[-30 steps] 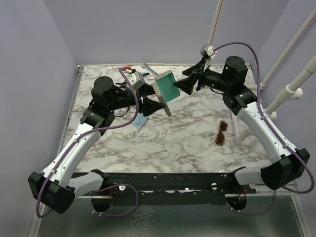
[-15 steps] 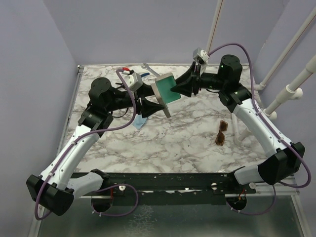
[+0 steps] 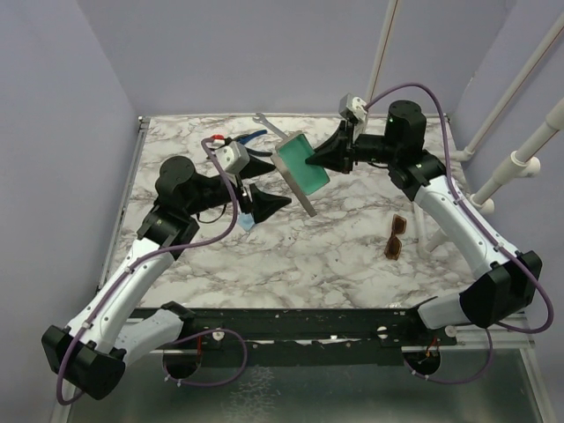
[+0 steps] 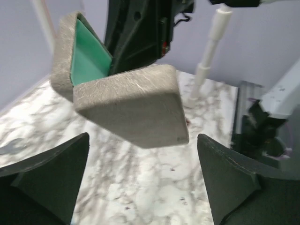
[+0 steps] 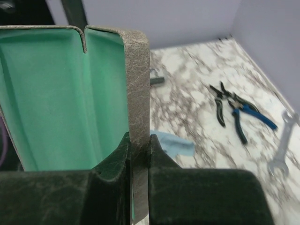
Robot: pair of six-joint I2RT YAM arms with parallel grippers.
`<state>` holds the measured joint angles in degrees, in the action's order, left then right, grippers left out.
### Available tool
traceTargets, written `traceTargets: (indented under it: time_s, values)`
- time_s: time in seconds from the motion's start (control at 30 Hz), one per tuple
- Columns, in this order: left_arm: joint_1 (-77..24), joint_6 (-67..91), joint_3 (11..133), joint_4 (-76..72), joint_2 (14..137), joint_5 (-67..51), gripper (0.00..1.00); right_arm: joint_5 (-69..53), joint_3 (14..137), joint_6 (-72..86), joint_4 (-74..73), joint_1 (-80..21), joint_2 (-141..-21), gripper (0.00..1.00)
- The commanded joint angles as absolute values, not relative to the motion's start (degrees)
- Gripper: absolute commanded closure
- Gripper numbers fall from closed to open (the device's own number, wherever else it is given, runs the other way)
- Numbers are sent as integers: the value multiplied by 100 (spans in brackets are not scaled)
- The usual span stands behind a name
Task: Organize the sunglasses
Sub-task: Place the sunglasses case at the center of the board.
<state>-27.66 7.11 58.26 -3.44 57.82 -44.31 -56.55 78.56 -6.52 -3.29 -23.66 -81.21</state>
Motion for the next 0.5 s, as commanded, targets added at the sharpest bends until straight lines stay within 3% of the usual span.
traceTargets:
  time_s: [0.0, 0.17, 0.47]
  values:
    - [-2733, 50, 5392, -179, 5281, -3246, 1, -4276, 7935, -1484, -1704, -2276, -8087, 100]
    - [-2729, 26, 5011, 53, 4917, -2455, 1, -2933, 8008, -2176, -2429, -2276, -8328, 100]
    - [-2444, -186, 4329, 404, 4694, -764, 1, -605, 8052, -3575, -2303, -2406, -9323, 100]
